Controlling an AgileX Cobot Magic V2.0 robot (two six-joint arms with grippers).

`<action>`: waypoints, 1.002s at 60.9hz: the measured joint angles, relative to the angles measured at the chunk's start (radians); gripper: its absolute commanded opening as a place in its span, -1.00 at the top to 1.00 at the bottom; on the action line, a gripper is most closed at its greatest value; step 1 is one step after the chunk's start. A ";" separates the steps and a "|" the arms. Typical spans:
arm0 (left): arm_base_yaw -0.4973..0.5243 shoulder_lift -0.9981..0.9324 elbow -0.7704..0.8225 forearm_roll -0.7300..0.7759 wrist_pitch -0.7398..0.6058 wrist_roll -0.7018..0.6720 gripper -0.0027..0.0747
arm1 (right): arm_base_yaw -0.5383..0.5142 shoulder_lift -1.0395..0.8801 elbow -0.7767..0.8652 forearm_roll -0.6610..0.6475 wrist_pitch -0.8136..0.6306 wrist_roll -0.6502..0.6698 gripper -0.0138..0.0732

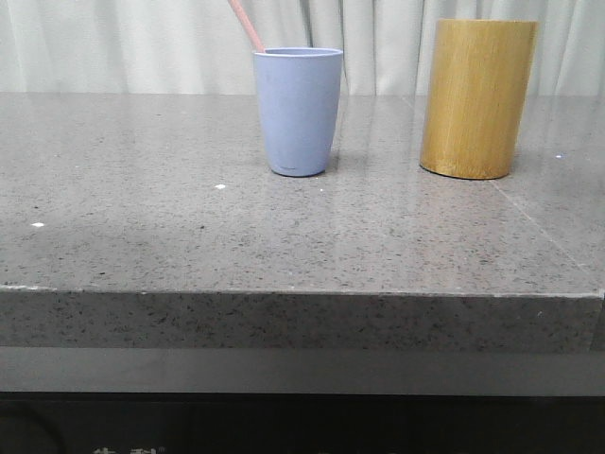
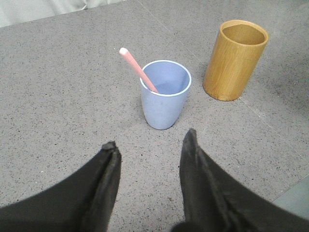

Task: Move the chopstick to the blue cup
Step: 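Withdraw the right gripper up and away from the cups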

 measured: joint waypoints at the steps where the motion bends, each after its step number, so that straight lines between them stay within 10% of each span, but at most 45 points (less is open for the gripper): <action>1: 0.000 0.000 0.000 0.000 0.000 0.000 0.17 | -0.006 -0.011 0.016 -0.001 0.002 0.002 -0.27; 32: 0.000 0.000 0.000 0.000 0.000 0.000 0.17 | -0.011 -0.475 0.634 -0.032 -0.177 0.013 -0.27; 61: 0.000 0.000 0.001 0.000 0.000 0.000 0.17 | 0.094 -0.703 0.782 -0.083 -0.187 0.019 -0.27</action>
